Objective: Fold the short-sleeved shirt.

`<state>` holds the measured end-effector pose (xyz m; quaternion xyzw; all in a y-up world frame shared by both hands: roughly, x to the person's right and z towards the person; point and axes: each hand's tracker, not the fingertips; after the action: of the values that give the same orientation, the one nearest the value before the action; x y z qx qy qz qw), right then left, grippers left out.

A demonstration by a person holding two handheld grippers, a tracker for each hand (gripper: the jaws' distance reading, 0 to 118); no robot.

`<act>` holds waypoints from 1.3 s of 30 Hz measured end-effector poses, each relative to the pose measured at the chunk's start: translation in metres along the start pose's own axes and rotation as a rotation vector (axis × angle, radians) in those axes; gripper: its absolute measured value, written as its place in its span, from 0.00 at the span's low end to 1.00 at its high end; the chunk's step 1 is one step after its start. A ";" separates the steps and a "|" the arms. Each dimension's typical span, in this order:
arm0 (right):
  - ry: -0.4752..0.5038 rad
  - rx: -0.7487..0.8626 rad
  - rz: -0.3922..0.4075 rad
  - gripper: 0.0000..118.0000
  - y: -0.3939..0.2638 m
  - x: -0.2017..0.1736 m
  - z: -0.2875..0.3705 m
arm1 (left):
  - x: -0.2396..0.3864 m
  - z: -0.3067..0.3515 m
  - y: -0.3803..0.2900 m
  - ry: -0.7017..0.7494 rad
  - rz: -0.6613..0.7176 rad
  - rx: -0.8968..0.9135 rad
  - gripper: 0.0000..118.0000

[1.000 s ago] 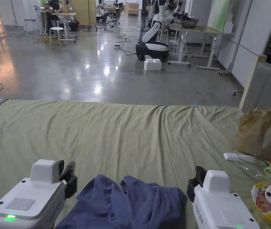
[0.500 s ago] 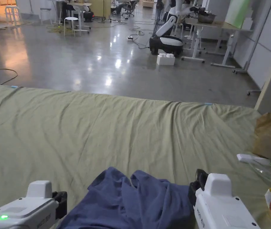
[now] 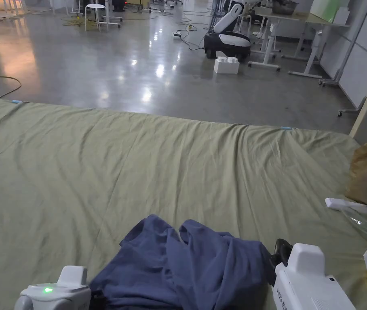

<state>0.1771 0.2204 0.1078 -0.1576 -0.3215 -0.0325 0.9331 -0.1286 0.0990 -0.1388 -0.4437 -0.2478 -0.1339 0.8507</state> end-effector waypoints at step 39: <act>0.127 -0.492 0.197 0.06 -0.047 0.028 -0.183 | 0.003 0.044 -0.022 -0.060 -0.044 0.141 0.04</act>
<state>0.2995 0.1193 0.0022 -0.4077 -0.2280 -0.0284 0.8837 -0.1487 0.1225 -0.1007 -0.3808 -0.2919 -0.1214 0.8689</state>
